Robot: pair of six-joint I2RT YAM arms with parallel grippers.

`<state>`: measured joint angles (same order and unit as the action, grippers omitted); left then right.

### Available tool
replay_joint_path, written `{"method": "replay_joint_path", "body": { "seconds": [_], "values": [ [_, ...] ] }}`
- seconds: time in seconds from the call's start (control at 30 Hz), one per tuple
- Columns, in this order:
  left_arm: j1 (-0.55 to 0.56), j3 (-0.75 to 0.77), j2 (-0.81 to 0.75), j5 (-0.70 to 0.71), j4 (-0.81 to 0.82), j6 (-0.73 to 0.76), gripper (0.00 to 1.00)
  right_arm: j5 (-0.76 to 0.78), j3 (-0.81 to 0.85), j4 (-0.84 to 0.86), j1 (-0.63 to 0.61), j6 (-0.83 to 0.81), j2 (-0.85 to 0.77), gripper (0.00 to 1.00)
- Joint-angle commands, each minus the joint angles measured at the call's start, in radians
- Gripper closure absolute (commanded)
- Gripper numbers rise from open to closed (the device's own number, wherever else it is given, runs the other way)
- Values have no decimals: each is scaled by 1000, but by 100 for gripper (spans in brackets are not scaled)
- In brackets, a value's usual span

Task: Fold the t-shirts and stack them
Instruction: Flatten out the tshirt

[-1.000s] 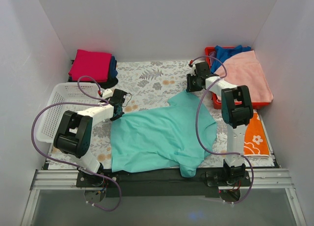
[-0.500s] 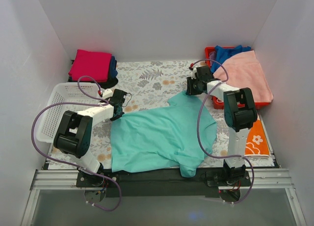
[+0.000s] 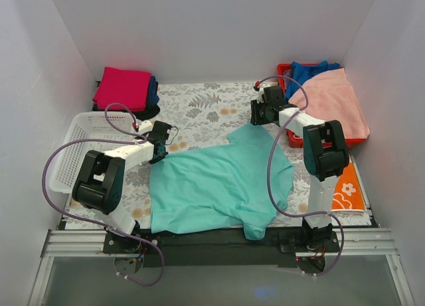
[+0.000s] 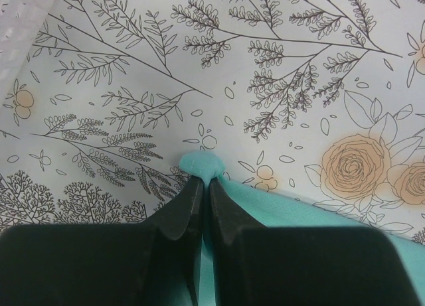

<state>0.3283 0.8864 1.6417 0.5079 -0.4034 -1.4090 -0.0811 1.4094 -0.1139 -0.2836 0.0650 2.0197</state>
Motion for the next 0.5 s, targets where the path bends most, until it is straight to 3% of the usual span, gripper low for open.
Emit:
{"method": "replay_joint_path", "body": {
  "seconds": [0.0,0.23,0.33,0.4,0.47],
  "values": [
    [-5,-29,-22,-34,-15,8,100,52,100,-18,-3,-37,80,55],
    [-5,-30,-20,-34,-17,12,100,78,229,-121,-3,-60,205,56],
    [-5,-30,-16,-31,-15,13,100,76,188,-124,-3,-56,200,62],
    [-5,-27,-13,-31,-15,12,100,76,166,-127,-3,-50,186,74],
    [-5,-26,-13,-32,-15,12,100,109,131,-128,-5,-37,162,76]
  ]
}}
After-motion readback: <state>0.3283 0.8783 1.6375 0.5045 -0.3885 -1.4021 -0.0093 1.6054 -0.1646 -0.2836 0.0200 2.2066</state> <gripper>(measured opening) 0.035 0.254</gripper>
